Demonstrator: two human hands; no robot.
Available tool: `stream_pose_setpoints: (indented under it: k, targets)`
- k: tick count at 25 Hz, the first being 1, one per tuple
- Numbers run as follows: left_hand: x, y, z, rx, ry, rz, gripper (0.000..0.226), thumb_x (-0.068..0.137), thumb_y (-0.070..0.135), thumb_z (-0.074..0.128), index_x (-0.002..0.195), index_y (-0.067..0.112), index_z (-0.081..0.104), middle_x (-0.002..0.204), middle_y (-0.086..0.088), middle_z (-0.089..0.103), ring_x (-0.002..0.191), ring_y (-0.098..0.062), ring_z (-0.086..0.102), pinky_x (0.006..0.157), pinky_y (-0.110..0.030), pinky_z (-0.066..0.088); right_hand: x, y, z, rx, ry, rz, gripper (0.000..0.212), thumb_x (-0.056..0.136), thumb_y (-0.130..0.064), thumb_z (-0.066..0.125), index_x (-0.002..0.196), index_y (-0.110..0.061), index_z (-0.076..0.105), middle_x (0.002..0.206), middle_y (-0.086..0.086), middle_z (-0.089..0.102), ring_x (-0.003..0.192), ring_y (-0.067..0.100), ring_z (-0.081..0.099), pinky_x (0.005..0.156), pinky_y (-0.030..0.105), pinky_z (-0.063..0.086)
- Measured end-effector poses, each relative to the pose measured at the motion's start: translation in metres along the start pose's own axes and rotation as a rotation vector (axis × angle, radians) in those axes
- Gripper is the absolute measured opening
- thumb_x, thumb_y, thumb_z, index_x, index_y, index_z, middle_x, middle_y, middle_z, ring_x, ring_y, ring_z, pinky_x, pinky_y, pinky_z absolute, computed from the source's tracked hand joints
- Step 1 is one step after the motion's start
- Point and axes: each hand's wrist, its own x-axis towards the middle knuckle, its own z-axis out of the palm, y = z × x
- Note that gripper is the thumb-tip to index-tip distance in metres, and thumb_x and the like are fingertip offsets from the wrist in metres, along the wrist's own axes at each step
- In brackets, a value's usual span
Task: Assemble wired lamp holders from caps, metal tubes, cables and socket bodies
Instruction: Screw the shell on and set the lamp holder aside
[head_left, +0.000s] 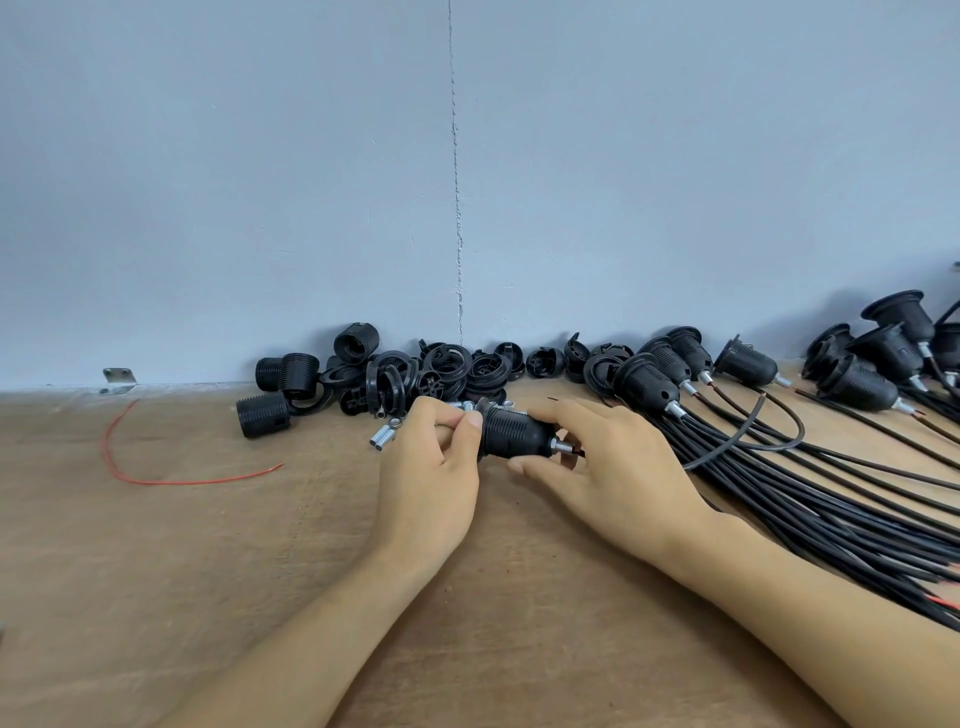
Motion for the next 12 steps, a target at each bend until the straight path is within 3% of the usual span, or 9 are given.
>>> stream_pose_setpoints:
  k: [4,7,12]
  targets:
    - [0.001,-0.001,0.000,-0.026,-0.035,0.056,0.014,0.101,0.020,0.059,0.089,0.025,0.059,0.081,0.008,0.071,0.073,-0.011,0.065,0.065,-0.017,0.048,0.001,0.007,0.003,0.087,-0.009,0.049,0.034,0.089,-0.061,0.059,0.116,-0.041,0.065,0.077,-0.029,0.061,0.074,-0.007,0.057,0.064,0.009,0.036]
    - [0.001,-0.003,0.000,-0.057,-0.064,0.088,0.015,0.101,0.017,0.060,0.089,0.026,0.059,0.093,0.017,0.071,0.084,-0.003,0.066,0.077,-0.020,0.052,0.003,0.012,0.004,0.142,-0.030,0.061,0.034,0.092,-0.061,0.053,0.115,-0.039,0.066,0.076,-0.023,0.064,0.074,0.000,0.060,0.063,0.016,0.039]
    - [0.000,-0.001,0.000,-0.047,-0.099,0.141,0.016,0.099,0.011,0.061,0.087,0.021,0.059,0.096,0.013,0.073,0.089,0.012,0.064,0.078,-0.003,0.043,0.005,0.019,0.002,0.177,-0.069,0.058,0.030,0.096,-0.057,0.050,0.111,-0.038,0.067,0.071,-0.019,0.063,0.069,0.007,0.062,0.061,0.027,0.043]
